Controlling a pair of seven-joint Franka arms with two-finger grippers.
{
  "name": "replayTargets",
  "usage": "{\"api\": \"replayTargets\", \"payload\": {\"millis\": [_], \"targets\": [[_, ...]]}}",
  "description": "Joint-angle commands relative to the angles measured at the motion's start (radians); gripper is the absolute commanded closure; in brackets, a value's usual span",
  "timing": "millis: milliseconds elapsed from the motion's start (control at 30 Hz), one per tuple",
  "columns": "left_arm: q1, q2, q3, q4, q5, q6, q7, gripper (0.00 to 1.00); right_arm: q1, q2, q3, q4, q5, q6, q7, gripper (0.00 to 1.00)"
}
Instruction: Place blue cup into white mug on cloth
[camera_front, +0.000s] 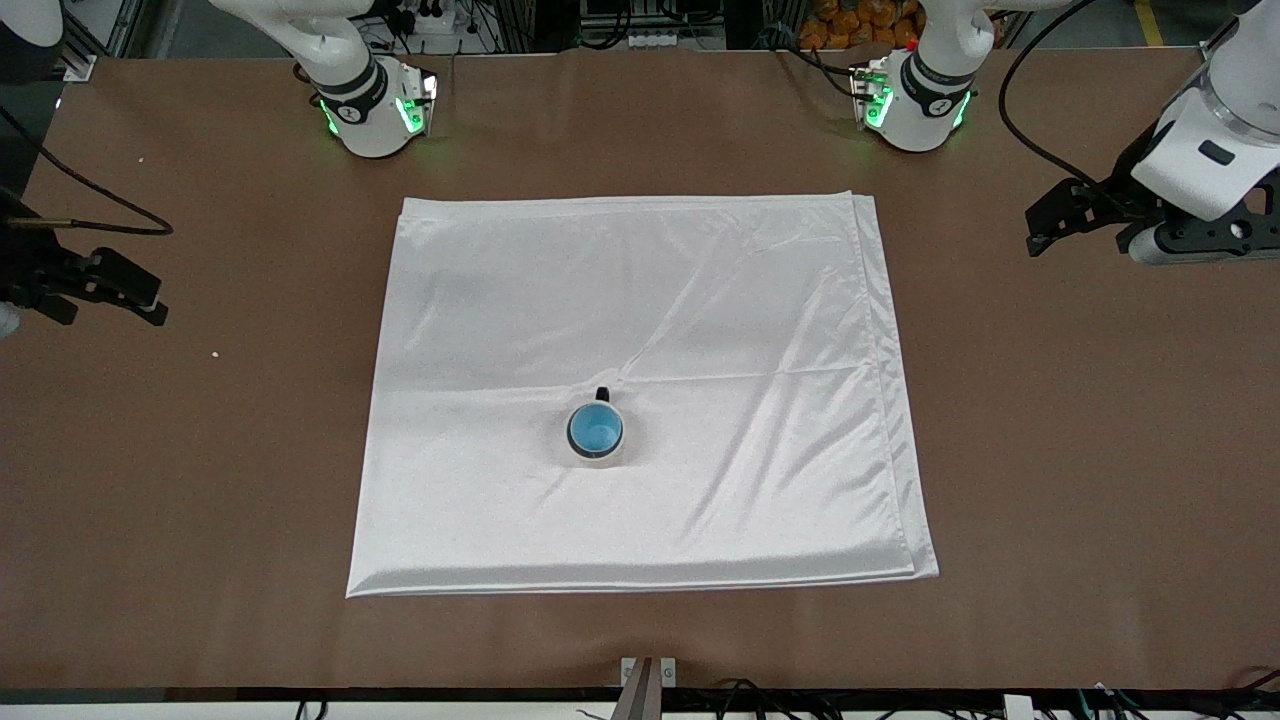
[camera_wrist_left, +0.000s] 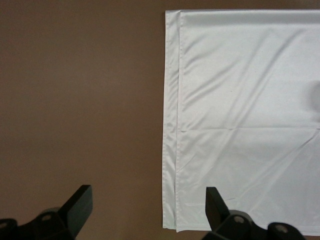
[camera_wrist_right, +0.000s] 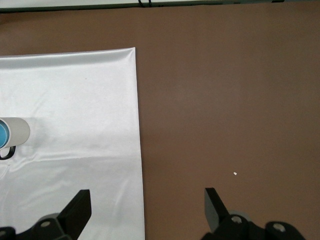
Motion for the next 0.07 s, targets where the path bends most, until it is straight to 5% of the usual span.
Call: {"api": "replayTargets", "payload": {"millis": [0, 33], "targets": [[0.014, 0.012, -0.015, 0.026, 0.024, -0.002, 0.010, 0.00, -0.005, -0.014, 0.005, -0.009, -0.010, -0.004, -0.006, 0.00], [0.014, 0.012, -0.015, 0.026, 0.024, -0.002, 0.010, 0.00, -0.005, -0.014, 0.005, -0.009, -0.010, -0.004, -0.006, 0.00]]}}
